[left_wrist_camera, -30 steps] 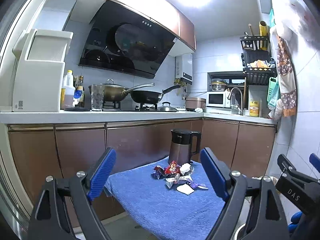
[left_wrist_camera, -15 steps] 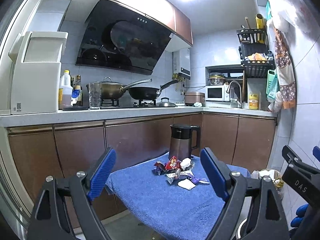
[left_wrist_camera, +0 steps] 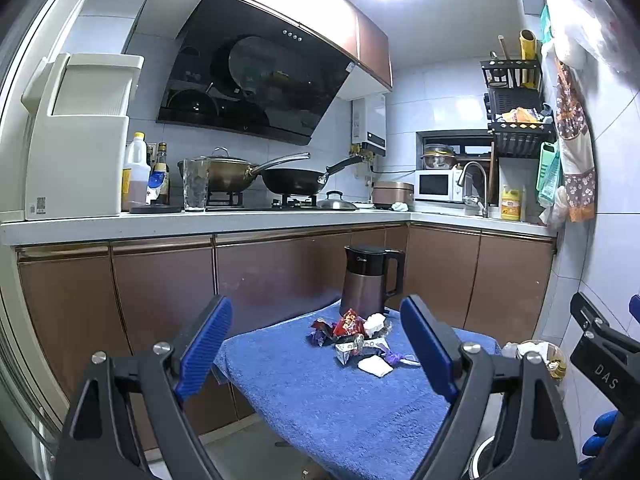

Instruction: Collect trash

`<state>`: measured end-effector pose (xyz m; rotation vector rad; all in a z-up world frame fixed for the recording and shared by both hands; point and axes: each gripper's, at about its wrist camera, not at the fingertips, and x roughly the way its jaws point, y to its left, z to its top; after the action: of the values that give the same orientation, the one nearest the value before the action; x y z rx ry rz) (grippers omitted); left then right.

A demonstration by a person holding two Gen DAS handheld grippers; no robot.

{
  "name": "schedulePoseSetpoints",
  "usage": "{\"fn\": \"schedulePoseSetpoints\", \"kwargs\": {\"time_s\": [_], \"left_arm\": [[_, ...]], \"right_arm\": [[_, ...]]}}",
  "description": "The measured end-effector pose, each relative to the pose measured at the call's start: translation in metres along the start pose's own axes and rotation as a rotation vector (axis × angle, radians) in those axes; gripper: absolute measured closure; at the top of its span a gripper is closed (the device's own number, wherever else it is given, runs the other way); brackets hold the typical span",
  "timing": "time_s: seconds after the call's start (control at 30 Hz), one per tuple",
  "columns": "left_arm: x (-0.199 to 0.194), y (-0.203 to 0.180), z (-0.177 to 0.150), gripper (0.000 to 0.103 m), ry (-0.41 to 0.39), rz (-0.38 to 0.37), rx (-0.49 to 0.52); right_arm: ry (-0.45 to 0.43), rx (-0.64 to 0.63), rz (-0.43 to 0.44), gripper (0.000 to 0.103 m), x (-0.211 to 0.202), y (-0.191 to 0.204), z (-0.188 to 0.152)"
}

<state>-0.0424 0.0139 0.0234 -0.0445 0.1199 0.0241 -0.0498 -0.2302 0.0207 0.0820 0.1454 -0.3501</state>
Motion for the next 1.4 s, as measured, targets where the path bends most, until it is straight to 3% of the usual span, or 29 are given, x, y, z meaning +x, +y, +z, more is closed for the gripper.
{"fn": "schedulePoseSetpoints", "kwargs": {"time_s": [1.4], "left_arm": [[0.007, 0.005, -0.008, 0.016, 0.014, 0.04, -0.017]], "right_arm": [[-0.052, -0.035, -0.012, 0.0, -0.004, 0.011, -0.009]]}}
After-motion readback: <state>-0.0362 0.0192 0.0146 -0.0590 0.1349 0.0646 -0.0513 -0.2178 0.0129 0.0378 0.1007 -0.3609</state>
